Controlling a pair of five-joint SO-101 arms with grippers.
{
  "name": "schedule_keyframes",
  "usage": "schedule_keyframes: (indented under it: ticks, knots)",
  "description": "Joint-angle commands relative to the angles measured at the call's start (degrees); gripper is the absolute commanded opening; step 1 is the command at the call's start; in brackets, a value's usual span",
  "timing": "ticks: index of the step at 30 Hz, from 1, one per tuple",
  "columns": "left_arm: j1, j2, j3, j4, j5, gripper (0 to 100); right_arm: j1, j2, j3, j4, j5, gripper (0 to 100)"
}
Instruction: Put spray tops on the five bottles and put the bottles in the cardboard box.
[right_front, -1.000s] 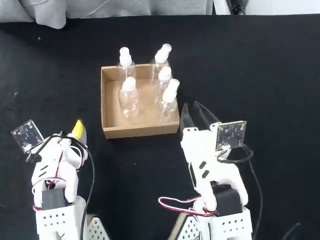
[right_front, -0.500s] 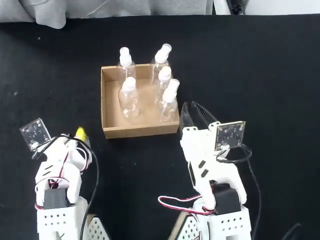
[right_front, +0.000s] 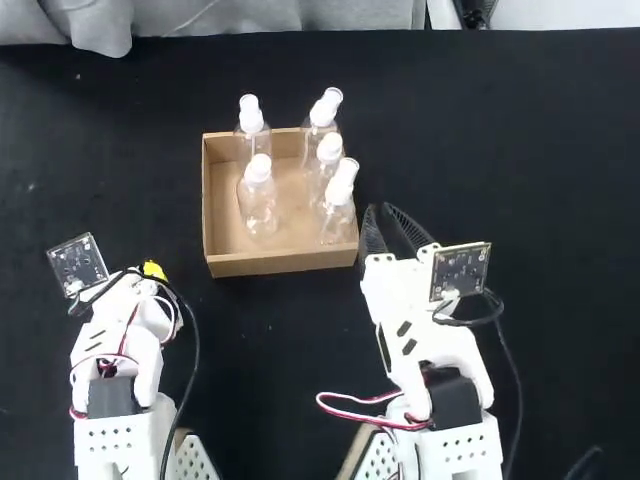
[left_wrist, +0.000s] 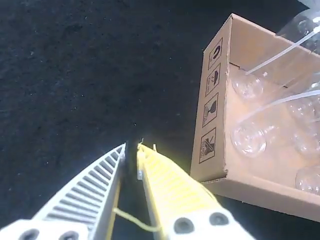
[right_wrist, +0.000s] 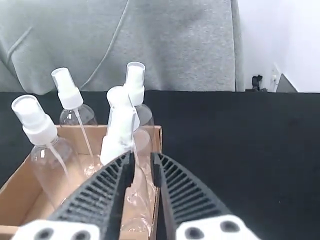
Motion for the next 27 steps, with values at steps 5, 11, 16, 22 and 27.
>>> schedule_keyframes:
  ticks: [5, 11, 16, 22, 27]
  knots:
    - [0.22, -0.97, 1.36, -1.49, -0.53, 3, 1.41, -5.58, -3.65, 3.96, 2.81, 1.3]
    - [0.13, -0.97, 1.1, -1.49, -0.44, 3, 1.41, -5.58, 2.15, 3.69, 5.19, 1.3]
    - [-1.63, -1.05, 0.84, -1.93, -0.35, 3, 1.41, -5.58, 4.97, 3.87, 5.19, 1.5]
    - [-3.91, -1.05, 0.48, -2.99, 2.9, 3, 1.41, -5.58, 5.85, 6.77, 5.19, 1.5]
    - [-4.09, -1.05, -0.04, -2.9, 3.08, 3, 1.41, -5.58, 5.85, 11.69, 5.19, 1.5]
